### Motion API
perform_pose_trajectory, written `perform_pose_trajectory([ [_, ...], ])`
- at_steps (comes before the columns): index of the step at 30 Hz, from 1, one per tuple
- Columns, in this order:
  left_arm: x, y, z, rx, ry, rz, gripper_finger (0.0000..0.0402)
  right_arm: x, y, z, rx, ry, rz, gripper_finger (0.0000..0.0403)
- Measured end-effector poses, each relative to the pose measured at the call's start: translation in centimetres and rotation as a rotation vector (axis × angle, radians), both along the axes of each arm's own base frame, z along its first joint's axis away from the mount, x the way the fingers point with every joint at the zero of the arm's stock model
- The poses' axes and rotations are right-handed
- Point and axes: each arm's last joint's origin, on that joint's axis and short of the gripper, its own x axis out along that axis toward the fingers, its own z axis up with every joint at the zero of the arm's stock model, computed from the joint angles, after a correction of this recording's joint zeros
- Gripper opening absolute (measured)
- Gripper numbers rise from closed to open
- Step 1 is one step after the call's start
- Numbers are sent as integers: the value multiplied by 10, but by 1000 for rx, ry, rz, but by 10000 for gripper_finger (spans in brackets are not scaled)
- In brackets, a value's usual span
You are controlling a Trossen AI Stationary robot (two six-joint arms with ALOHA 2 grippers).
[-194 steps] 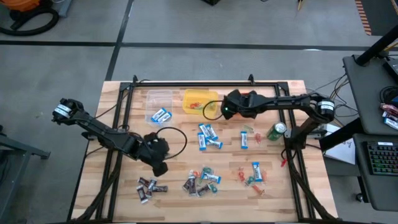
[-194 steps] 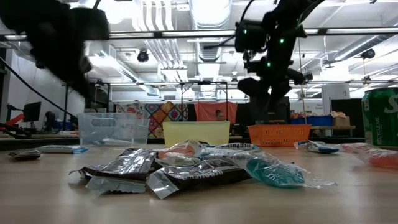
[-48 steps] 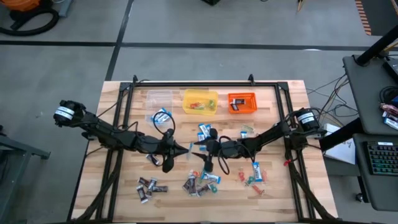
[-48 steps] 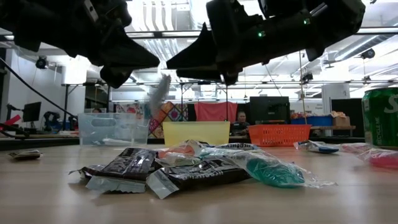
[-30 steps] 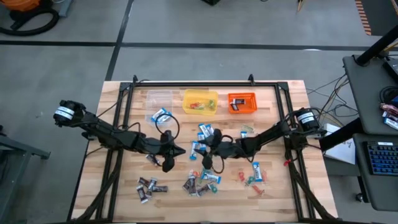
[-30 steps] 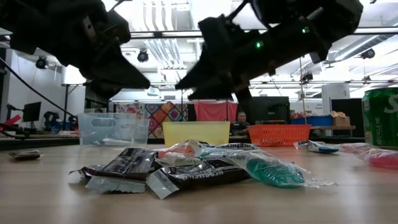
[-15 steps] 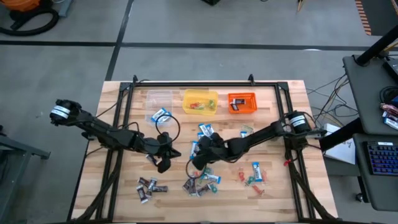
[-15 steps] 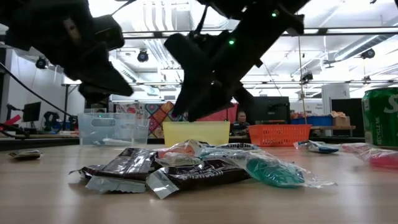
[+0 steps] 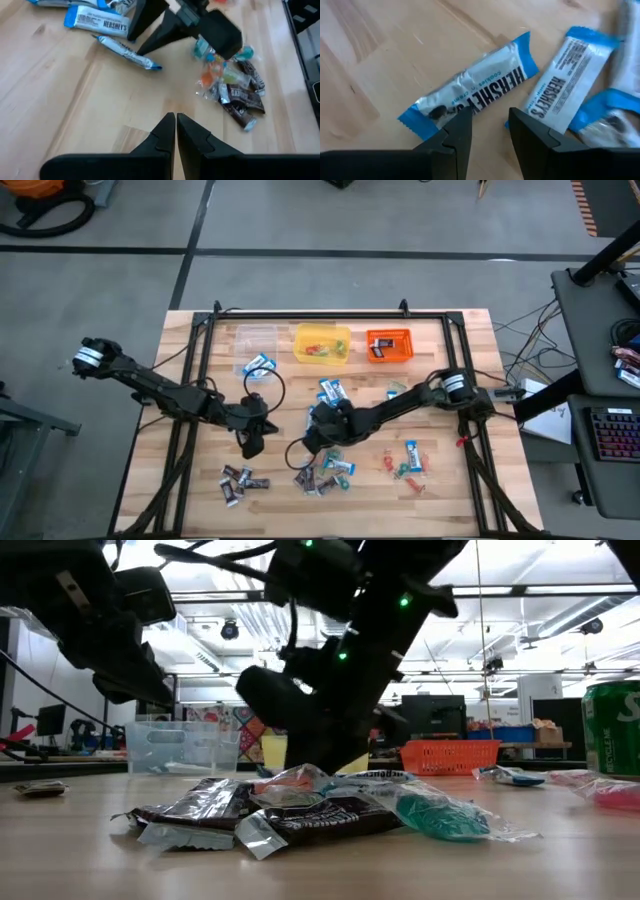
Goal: Sort candy
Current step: Put the white chocolate into the transparent bin
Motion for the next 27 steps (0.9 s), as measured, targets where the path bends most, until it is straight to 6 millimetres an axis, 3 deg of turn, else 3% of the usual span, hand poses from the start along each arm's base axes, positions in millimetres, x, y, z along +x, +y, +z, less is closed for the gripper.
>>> perform_pose_trajectory([
  [6,1,0,-3,21,9,15,0,24,6,-3,7,-101,86,120],
  [12,0,0,-5,14,26,22,0,32,4,16,-45,-134,160,119],
  [19,6,-1,-12,-121,33,206,6,18,2,53,-130,-80,264,118],
  [27,34,-10,-34,-206,75,391,64,-15,3,73,-202,3,368,118],
])
